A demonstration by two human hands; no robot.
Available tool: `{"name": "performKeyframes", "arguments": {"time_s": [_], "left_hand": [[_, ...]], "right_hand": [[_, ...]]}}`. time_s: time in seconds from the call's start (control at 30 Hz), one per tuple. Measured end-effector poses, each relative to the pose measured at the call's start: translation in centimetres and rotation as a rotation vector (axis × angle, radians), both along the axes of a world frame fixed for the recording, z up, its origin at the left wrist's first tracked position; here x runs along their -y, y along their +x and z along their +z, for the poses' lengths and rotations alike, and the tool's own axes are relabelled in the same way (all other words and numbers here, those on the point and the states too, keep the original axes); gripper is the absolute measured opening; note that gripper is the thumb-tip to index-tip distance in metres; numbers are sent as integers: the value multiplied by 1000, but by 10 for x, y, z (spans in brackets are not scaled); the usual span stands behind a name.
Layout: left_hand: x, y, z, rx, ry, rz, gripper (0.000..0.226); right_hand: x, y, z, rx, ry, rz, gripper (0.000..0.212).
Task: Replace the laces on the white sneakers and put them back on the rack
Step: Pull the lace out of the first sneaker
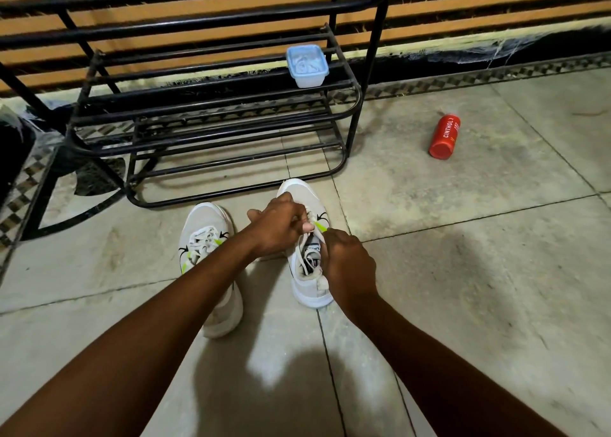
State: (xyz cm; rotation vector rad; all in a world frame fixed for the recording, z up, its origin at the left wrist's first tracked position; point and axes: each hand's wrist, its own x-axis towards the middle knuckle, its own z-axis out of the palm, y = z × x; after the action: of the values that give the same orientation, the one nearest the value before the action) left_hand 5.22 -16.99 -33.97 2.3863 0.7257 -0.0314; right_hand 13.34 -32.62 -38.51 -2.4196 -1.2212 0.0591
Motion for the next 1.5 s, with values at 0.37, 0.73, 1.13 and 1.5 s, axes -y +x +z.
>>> {"name": "performKeyframes", "arguments": {"time_s": [0.37, 0.73, 1.13, 1.5], "left_hand": [[15, -29, -23, 369, -417, 376, 22], [11, -36, 9, 33, -265, 165, 70], [14, -46, -10, -99, -26, 12, 92], [15, -42, -9, -246, -6, 19, 94]], "right_hand": [[-6, 8, 0, 17, -63, 73, 10], [-15, 23, 13, -230, 190, 318, 55], [-43, 36, 14, 104, -8, 523, 26], [-56, 60, 42, -1110, 90, -169, 7]]}}
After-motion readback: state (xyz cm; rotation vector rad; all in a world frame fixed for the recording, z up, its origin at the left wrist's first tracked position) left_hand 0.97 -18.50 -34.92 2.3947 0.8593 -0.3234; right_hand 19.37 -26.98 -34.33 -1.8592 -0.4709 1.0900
